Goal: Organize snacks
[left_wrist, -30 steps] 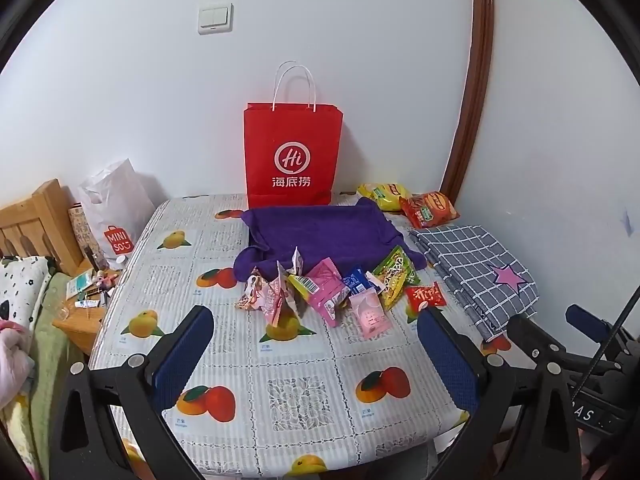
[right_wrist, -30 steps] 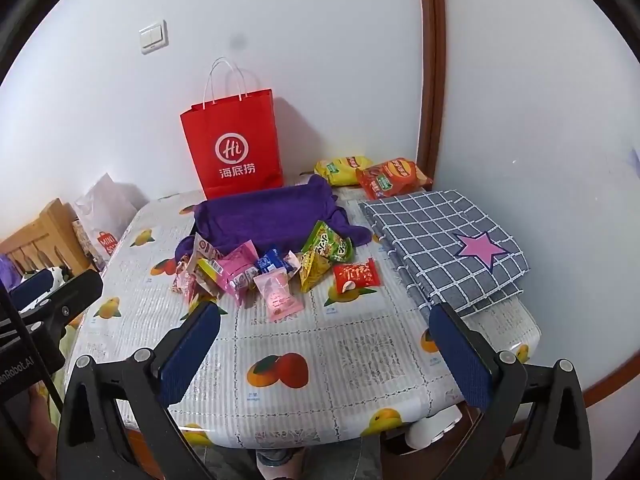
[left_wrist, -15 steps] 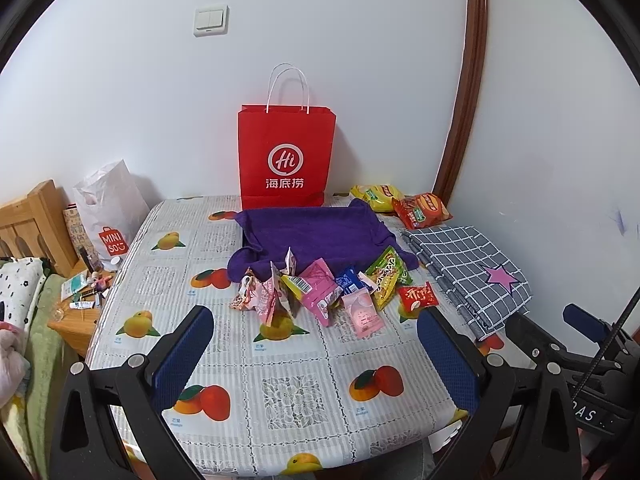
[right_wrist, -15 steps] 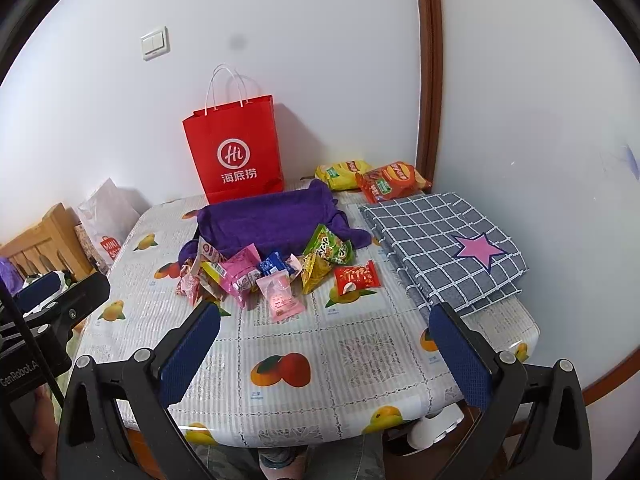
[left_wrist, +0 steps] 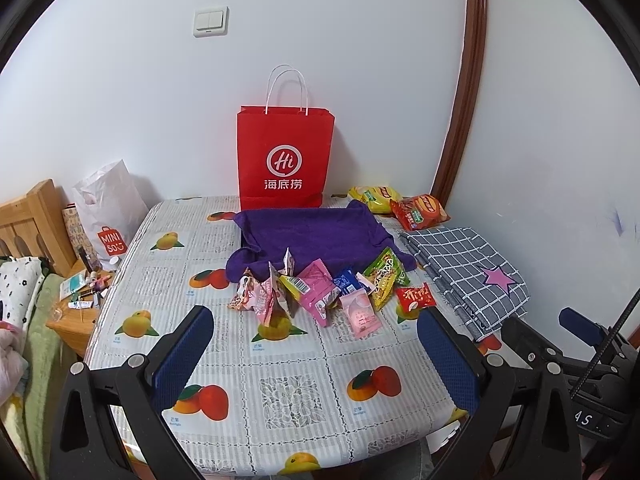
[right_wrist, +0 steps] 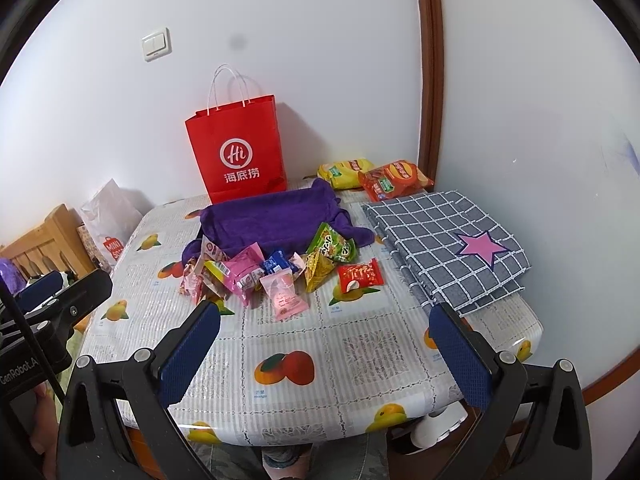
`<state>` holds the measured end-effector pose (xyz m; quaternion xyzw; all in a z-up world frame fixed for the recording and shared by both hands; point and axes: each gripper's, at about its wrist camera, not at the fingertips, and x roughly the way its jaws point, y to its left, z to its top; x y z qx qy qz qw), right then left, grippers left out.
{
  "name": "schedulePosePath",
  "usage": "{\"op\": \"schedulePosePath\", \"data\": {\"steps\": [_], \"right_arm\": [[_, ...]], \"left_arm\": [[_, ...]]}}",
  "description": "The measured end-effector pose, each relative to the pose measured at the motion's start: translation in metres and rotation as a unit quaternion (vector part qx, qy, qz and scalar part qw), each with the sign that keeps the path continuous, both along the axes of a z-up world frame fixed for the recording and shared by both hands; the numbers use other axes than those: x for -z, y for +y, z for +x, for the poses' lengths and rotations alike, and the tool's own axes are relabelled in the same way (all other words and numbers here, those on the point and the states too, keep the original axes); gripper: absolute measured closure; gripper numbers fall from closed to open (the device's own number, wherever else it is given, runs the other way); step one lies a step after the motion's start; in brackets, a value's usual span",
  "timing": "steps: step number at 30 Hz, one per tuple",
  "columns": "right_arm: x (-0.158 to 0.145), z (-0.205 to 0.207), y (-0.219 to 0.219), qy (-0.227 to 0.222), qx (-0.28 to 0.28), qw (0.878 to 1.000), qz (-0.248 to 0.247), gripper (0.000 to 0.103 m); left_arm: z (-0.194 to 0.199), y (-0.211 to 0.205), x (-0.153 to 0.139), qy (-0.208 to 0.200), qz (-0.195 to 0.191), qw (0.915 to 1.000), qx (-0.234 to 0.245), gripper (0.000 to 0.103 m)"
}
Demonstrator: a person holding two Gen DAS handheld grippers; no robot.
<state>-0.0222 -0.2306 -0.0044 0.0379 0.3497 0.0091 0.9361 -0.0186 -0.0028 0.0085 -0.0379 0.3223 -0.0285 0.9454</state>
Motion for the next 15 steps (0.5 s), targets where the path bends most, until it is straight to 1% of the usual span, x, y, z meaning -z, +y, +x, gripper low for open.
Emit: {"op": "schedulePosePath", "data": {"steps": [15], "right_arm": [[0.0037, -0.0029, 0.0021, 0.000, -0.002, 1.000, -0.004, 0.000]], "left_arm": [[-0.0024, 0.0034, 0.0019, 0.000, -0.002, 1.0000, -0.001, 0.001]]}}
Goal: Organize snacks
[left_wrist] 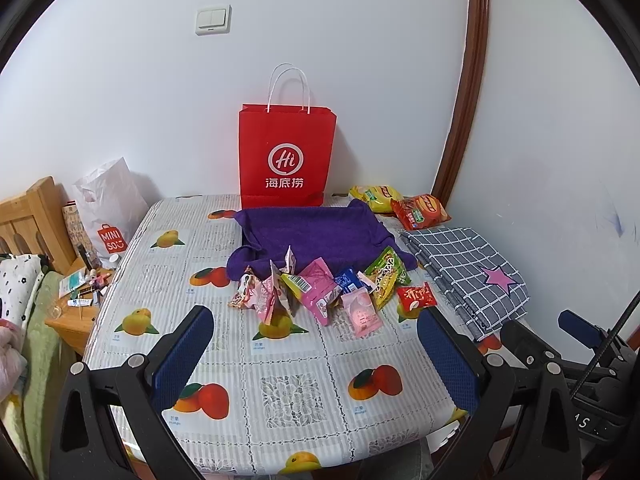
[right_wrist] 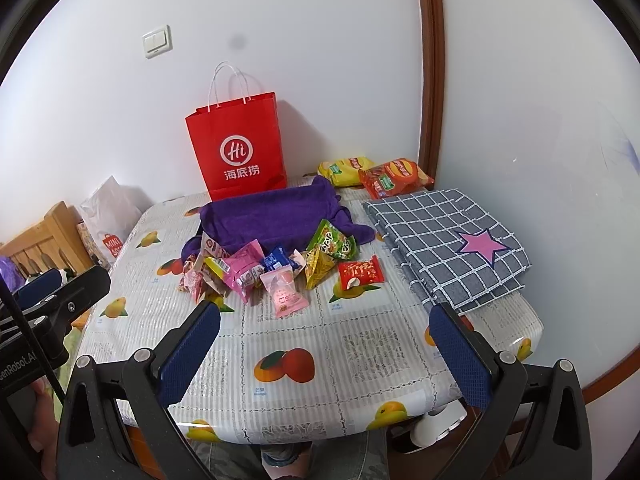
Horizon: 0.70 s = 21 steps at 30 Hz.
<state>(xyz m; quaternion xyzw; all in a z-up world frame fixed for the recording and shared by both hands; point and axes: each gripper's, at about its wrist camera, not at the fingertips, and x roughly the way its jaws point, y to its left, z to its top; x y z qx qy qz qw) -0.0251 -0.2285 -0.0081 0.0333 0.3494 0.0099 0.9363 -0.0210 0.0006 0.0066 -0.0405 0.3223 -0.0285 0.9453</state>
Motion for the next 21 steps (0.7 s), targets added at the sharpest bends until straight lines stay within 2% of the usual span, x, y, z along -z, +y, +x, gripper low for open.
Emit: {"op": "schedulePosePath", "data": {"steps": [21], "right_arm": [[0.005, 0.010, 0.006, 0.001, -0.004, 1.000, 0.000, 0.000]], "left_arm": [[0.017, 0.007, 0.011, 0.008, -0.004, 1.0000, -0.004, 0.001]]}}
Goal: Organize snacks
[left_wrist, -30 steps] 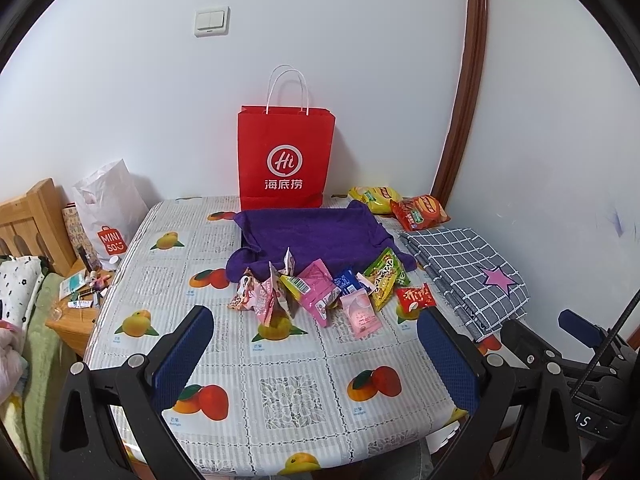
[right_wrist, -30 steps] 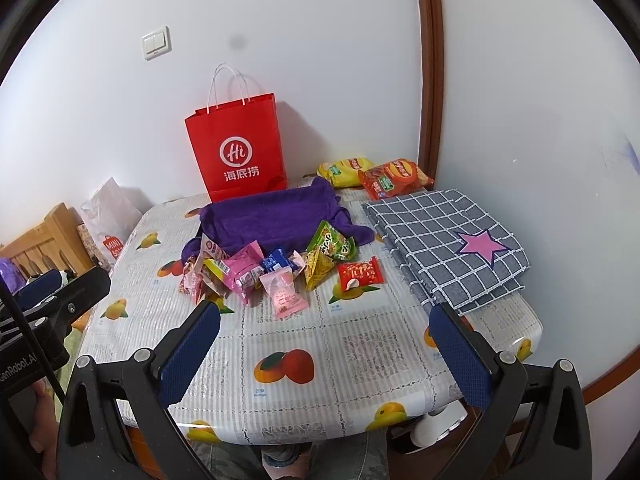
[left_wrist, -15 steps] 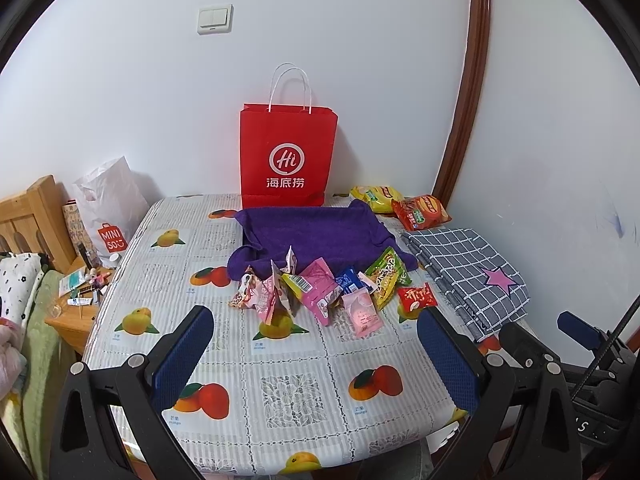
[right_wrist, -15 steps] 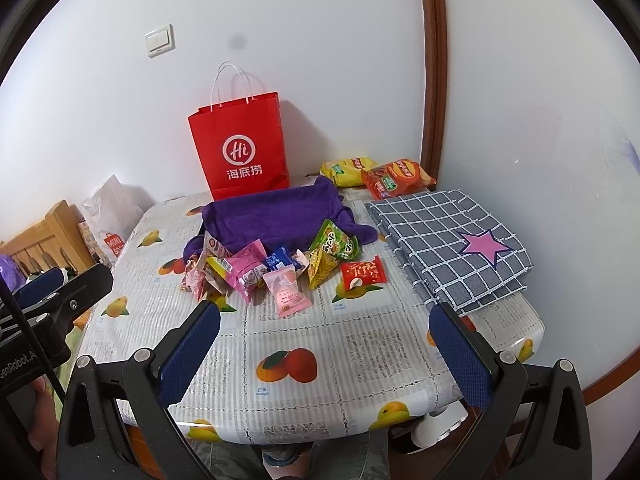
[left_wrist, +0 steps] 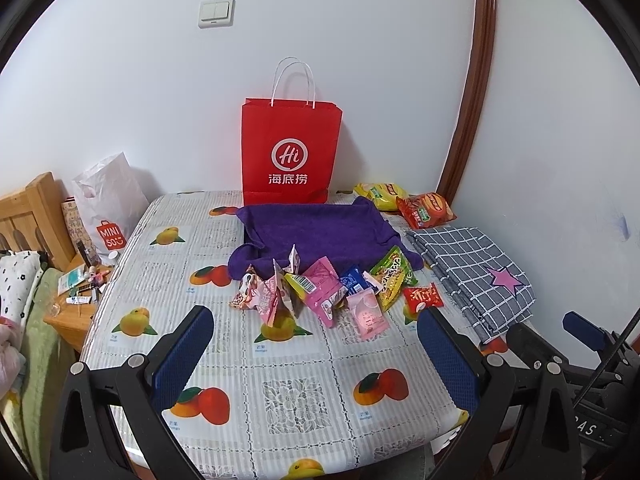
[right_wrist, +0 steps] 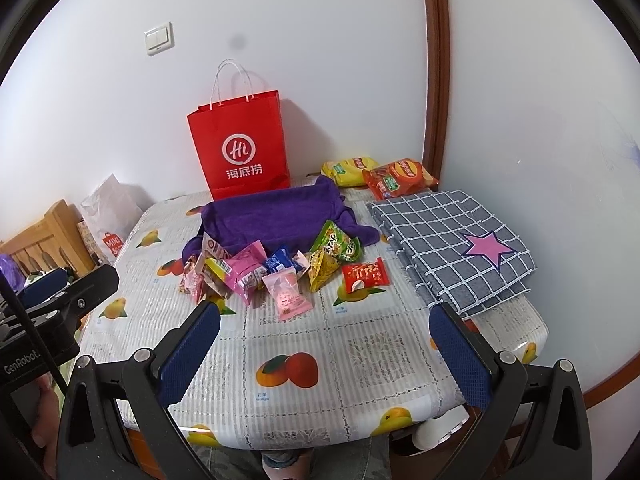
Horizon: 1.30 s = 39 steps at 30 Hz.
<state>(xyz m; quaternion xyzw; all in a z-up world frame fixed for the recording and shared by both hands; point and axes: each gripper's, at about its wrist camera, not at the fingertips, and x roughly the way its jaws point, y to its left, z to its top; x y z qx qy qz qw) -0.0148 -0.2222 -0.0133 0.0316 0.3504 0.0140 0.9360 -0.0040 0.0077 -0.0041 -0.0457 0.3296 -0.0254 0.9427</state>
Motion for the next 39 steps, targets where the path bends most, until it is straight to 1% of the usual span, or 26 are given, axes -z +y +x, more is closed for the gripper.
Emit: {"op": "schedulePosePath", "data": {"steps": [10, 15, 19, 23, 29, 32, 35, 39], "right_arm": [[0.008, 0.025, 0.005, 0.009, -0.003, 1.000, 0.001, 0.000], [0.011, 0.039, 0.011, 0.010, -0.007, 1.000, -0.003, 0.000], [0.018, 0.057, 0.013, 0.013, -0.008, 1.000, -0.003, 0.000], [0.029, 0.079, 0.011, 0.023, -0.003, 1.000, 0.011, 0.000], [0.052, 0.120, 0.011, 0.043, -0.002, 0.999, 0.014, 0.000], [0.063, 0.140, 0.016, 0.052, -0.021, 0.998, 0.014, 0.001], [0.073, 0.159, 0.028, 0.058, -0.044, 0.997, 0.000, 0.002], [0.082, 0.178, 0.045, 0.055, -0.070, 0.996, -0.014, 0.003]], "left_arm": [[0.024, 0.003, 0.014, 0.014, 0.004, 0.9998, 0.010, 0.001], [0.042, 0.009, 0.019, 0.022, 0.003, 0.9997, 0.011, 0.001], [0.059, 0.020, 0.025, 0.031, 0.001, 0.9995, 0.003, 0.001], [0.078, 0.032, 0.032, 0.039, 0.014, 0.9991, -0.008, 0.001], [0.112, 0.058, 0.055, 0.066, 0.019, 0.9971, -0.034, 0.001], [0.126, 0.072, 0.067, 0.079, 0.018, 0.9956, -0.046, 0.001], [0.139, 0.082, 0.078, 0.091, 0.018, 0.9942, -0.055, 0.001], [0.152, 0.087, 0.092, 0.104, 0.009, 0.9933, -0.048, 0.002]]}}
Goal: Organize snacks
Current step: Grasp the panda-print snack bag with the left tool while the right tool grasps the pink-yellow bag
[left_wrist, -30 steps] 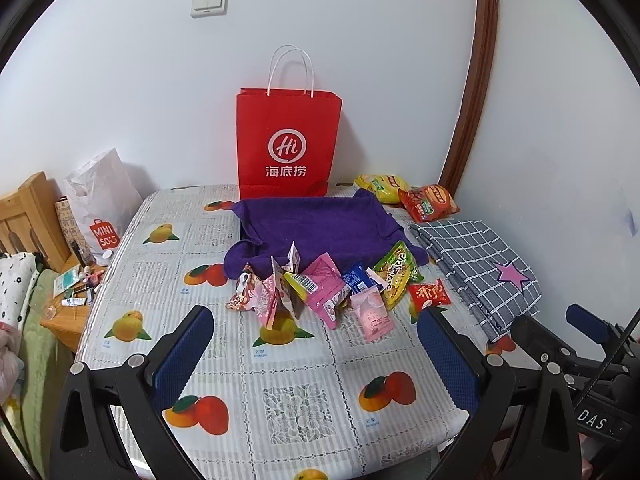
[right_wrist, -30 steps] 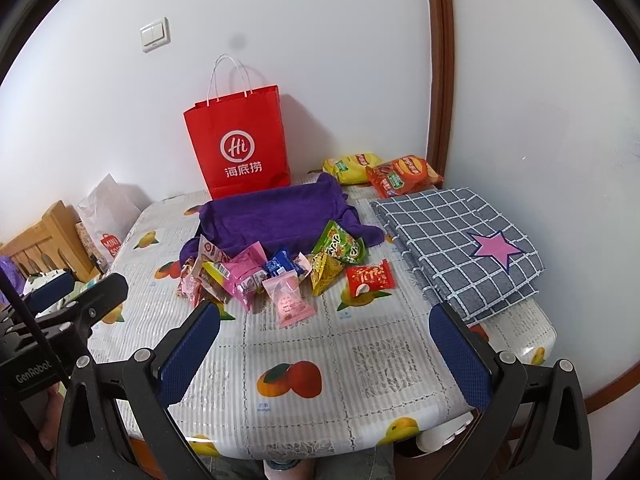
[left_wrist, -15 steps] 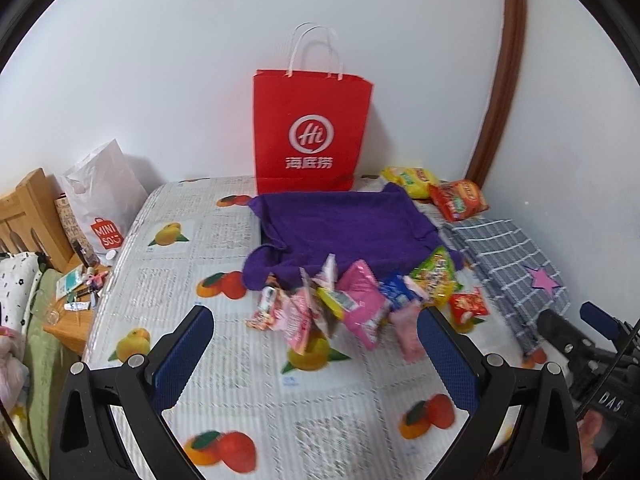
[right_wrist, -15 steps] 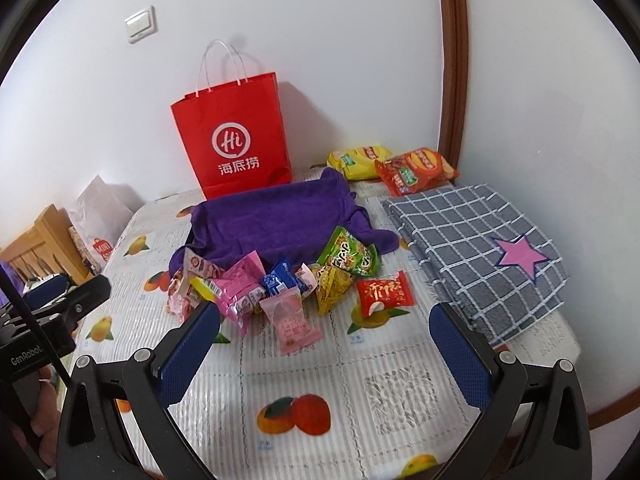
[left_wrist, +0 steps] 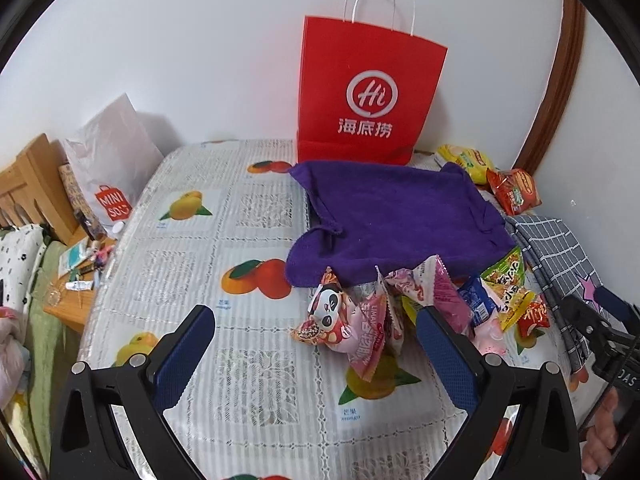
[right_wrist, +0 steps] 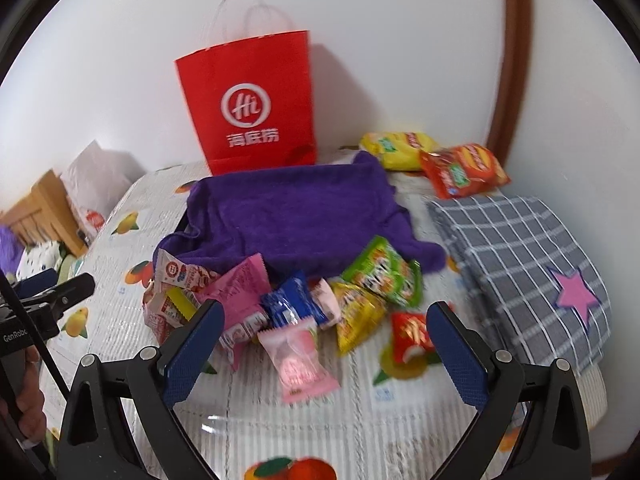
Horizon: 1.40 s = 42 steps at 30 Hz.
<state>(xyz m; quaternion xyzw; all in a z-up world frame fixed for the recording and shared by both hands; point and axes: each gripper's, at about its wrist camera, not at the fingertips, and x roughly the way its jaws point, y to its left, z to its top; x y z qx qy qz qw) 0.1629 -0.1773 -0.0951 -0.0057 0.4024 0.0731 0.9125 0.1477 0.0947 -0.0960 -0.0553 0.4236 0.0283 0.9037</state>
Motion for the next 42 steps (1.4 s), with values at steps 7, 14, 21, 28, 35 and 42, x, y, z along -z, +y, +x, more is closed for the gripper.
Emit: {"op": "schedulePosePath", "data": {"steps": [7, 14, 21, 28, 35, 42], "right_arm": [[0.026, 0.017, 0.033, 0.015, -0.055, 0.998, 0.011, 0.003], [0.053, 0.036, 0.062, 0.041, -0.100, 0.994, 0.005, 0.003], [0.078, 0.051, 0.076, 0.079, -0.127, 0.989, 0.011, 0.003], [0.091, 0.057, 0.077, 0.093, -0.143, 0.985, 0.013, 0.003], [0.092, 0.051, 0.082, 0.087, -0.170, 0.982, -0.007, 0.041], [0.089, 0.044, 0.076, 0.093, -0.167, 0.982, 0.000, 0.051]], "left_arm": [[0.017, 0.007, 0.029, 0.027, -0.001, 0.9996, -0.005, 0.004], [0.022, 0.005, 0.046, 0.033, 0.008, 0.9992, 0.020, 0.004], [0.037, 0.008, 0.065, 0.048, -0.008, 0.9983, 0.031, 0.006], [0.052, 0.006, 0.083, 0.062, -0.030, 0.9957, 0.062, 0.006], [0.058, -0.004, 0.095, 0.065, -0.032, 0.9940, 0.082, 0.006], [0.052, -0.002, 0.092, 0.061, -0.072, 0.9907, 0.099, 0.047]]}}
